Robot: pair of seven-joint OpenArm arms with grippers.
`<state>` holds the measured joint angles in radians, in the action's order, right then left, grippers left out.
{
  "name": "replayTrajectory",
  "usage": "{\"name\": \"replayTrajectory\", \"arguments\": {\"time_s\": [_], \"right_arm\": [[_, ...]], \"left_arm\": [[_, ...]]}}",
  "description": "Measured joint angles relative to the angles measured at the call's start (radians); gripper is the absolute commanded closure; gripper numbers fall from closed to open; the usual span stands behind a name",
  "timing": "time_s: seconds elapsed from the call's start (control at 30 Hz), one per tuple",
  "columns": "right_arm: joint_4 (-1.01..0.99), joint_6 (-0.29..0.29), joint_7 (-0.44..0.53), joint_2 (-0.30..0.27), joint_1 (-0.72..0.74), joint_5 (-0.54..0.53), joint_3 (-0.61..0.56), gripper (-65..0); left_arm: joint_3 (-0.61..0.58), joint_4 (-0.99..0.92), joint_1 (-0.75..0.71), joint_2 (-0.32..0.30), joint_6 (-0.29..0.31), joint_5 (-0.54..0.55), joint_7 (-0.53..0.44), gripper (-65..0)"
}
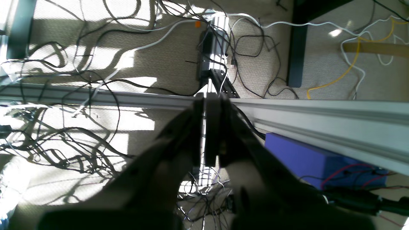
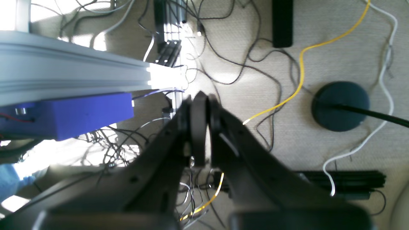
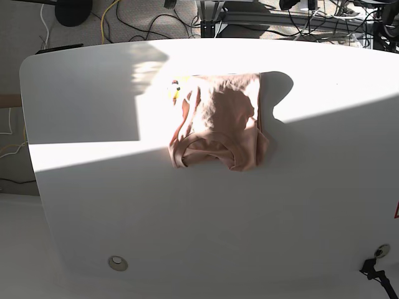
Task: Fold the T-shirt properly
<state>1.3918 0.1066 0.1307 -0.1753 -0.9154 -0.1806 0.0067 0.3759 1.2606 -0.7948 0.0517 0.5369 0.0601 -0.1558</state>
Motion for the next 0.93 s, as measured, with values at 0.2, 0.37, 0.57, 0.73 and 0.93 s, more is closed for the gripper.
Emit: {"name": "replayTrajectory", "arguments": {"time_s": [0.2, 0.37, 0.57, 0.73, 0.93], "right_arm": [[-0.304, 0.0, -0.024, 0.011, 0.183, 0.003, -0.066, 0.0], [-0.457, 0.005, -0.01, 0.017, 0.291, 0.001, -0.104, 0.0], [-0.627, -0.001, -0.014, 0.022, 0.413, 0.002, -0.144, 0.0], [-0.739, 0.0, -0.011, 0.017, 0.498, 0.002, -0.145, 0.0], [-0.87, 0.006, -0.016, 0.037, 0.59, 0.002, -0.145, 0.0]], "left_arm": [[-0.001, -0.361, 0.196, -0.045, -0.005, -0.114, 0.021, 0.0], [-0.002, -0.575, 0.337, -0.052, -0.005, -0.146, 0.002, 0.0], [-0.005, -0.837, 0.48, -0.112, -0.105, -0.157, 0.005, 0.0], [-0.07, -0.947, 0.55, -0.123, -0.179, -0.18, 0.002, 0.0], [-0.079, -1.088, 0.649, -0.127, -0.298, -0.222, 0.012, -0.3]]}}
